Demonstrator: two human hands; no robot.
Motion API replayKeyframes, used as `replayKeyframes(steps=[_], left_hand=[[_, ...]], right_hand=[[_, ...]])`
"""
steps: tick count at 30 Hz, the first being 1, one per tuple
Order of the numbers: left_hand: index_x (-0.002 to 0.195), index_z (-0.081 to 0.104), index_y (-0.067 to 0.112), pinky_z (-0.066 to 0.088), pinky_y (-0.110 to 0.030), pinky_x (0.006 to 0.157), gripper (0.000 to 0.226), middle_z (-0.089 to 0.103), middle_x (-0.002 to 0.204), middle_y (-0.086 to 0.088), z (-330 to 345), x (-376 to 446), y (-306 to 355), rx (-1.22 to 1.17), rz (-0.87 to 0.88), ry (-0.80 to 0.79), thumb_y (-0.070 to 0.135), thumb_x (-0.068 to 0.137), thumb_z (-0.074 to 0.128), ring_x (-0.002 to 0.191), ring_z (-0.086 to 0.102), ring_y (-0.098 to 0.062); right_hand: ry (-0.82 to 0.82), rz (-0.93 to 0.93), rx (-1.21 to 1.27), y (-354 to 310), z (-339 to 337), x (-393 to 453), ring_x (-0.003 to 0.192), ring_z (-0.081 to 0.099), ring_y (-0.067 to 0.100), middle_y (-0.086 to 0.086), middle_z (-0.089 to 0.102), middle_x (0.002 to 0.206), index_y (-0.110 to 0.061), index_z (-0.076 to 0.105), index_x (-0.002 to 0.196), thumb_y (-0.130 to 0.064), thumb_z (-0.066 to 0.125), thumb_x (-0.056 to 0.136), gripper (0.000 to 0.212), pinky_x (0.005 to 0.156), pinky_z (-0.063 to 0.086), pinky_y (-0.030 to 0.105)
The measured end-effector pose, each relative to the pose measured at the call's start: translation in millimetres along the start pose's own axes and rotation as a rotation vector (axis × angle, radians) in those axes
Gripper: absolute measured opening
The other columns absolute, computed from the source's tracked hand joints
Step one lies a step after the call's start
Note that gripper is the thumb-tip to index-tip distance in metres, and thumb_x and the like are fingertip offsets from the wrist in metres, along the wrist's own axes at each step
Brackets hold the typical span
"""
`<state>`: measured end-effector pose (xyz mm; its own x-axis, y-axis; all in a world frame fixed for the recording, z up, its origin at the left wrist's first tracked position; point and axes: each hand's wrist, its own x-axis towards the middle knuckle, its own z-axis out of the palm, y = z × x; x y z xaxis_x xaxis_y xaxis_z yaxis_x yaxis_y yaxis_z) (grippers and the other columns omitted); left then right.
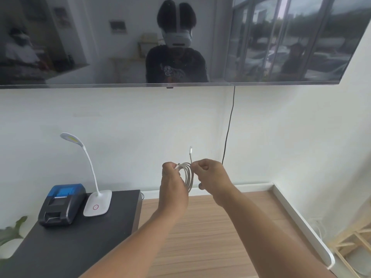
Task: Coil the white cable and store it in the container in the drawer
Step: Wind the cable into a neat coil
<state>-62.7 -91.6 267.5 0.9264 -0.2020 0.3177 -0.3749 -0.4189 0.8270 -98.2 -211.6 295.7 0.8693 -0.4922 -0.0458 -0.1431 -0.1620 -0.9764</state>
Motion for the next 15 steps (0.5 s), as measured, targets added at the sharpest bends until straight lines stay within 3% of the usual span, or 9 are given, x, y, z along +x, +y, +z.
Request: replayKeyframes(steps=[3,6,9,15], left_hand=[[0.106,0.033,0.022,0.033,-0.024,0.057,0.013,0.050,0.104,-0.001,2,1,0,-0.018,-0.007,0.017,0.010,0.102,0.030,0.082,0.048,-0.004],[0.102,0.032,0.025,0.033,-0.024,0.057,0.013,0.048,0.098,0.006,6,1,1,-0.012,0.029,0.020,0.011,0.102,0.031,0.082,0.049,-0.004],[0.097,0.035,0.026,0.036,-0.023,0.060,0.017,0.050,0.096,0.010,8,-1,1,-0.017,0.060,0.045,0.010,0.102,0.035,0.086,0.051,-0.007],[0.083,0.036,0.037,0.034,-0.018,0.057,0.029,0.053,0.095,0.017,4,-1,6,-0.031,0.016,0.066,0.020,0.106,0.035,0.083,0.052,0.009]], right_hand=[[0.046,0.004,0.009,6,6,-10,0.054,0.054,0.011,-0.013,0.057,0.057,-0.021,0.074,0.092,-0.032,0.067,0.094,0.014,0.053,0.046,0.028],[0.118,0.067,0.079,6,10,-16,0.069,0.075,0.017,0.001,0.075,0.083,-0.017,0.072,0.094,-0.026,0.061,0.094,0.013,0.047,0.052,0.025],[0.163,0.118,0.135,2,10,-19,0.067,0.078,0.020,0.007,0.077,0.093,-0.012,0.068,0.098,-0.018,0.054,0.096,0.015,0.047,0.055,0.028],[0.017,0.051,0.148,-4,8,-23,0.073,0.078,0.022,0.010,0.076,0.095,-0.014,0.075,0.096,-0.022,0.046,0.098,0.030,0.052,0.057,0.030]])
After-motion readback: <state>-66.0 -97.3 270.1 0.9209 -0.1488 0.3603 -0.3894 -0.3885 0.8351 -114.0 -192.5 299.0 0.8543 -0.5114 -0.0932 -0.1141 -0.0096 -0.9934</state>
